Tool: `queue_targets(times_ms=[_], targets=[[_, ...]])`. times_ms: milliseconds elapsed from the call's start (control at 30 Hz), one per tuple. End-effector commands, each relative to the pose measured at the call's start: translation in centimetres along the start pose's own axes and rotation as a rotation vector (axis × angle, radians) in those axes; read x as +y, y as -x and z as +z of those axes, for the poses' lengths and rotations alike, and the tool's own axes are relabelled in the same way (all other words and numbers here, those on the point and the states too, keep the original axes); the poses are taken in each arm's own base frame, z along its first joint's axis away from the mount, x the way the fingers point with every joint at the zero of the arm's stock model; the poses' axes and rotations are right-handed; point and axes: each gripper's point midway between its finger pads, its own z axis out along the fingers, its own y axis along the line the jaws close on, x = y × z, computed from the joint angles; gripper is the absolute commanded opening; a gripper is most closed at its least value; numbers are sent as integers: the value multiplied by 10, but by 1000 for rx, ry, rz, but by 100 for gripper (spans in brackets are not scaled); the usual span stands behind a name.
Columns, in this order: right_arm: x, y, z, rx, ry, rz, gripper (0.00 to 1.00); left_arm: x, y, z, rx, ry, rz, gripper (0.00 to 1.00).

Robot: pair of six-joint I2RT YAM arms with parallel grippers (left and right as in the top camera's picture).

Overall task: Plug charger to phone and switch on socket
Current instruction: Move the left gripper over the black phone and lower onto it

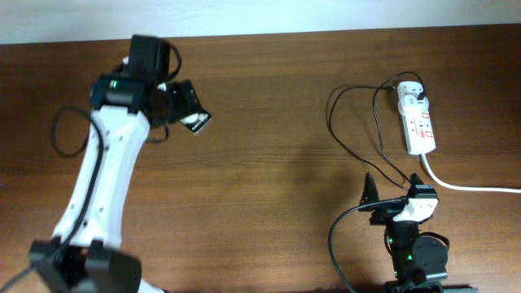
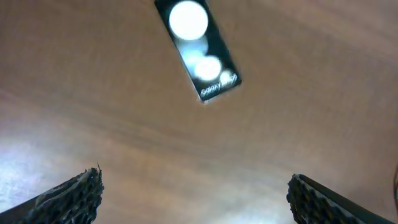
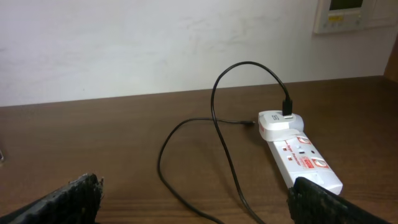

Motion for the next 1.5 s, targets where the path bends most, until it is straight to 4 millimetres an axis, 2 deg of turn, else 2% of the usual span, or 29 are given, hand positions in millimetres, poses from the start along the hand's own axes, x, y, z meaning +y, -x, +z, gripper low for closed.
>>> queue_targets(times_ms=[0, 133, 200, 300, 433, 533, 700, 833, 867, 933, 1100, 1267, 1333, 1367, 1467], targets=[[-2, -3, 0, 5, -7, 0, 99, -11, 24, 22, 0, 20, -61, 99], [-2, -3, 0, 5, -7, 0, 99, 4, 44, 69, 28, 28, -144, 99], [-2, -3, 0, 5, -7, 0, 99, 7, 35, 86, 72, 54, -141, 99], [-2, -3, 0, 5, -7, 0, 99, -9, 27, 111, 137, -11, -149, 99], [-2, -3, 0, 5, -7, 0, 99, -16, 23, 150, 149, 13, -362, 99], [-2, -3, 0, 5, -7, 0, 99, -14, 21, 172, 153, 35, -364, 99], [-2, -3, 0, 5, -7, 0, 99, -16, 25, 173, 129, 34, -357, 99], [-2, -3, 0, 5, -7, 0, 99, -1, 32, 174, 64, 120, -348, 99], [-2, -3, 0, 5, -7, 0, 99, 0, 34, 177, 58, 123, -349, 99], [-2, -3, 0, 5, -7, 0, 99, -3, 33, 195, 57, 118, -350, 99], [-2, -3, 0, 5, -7, 0, 99, 0, 23, 229, 76, 141, -345, 99], [-2, -3, 0, 5, -7, 0, 99, 4, 28, 237, 42, 161, -332, 100], [-2, -3, 0, 5, -7, 0, 99, 5, 24, 242, 55, 166, -315, 90], [-2, -3, 0, 5, -7, 0, 99, 6, 21, 245, 66, 170, -306, 91], [-2, -3, 0, 5, -7, 0, 99, 11, -10, 267, 174, 196, -296, 87]])
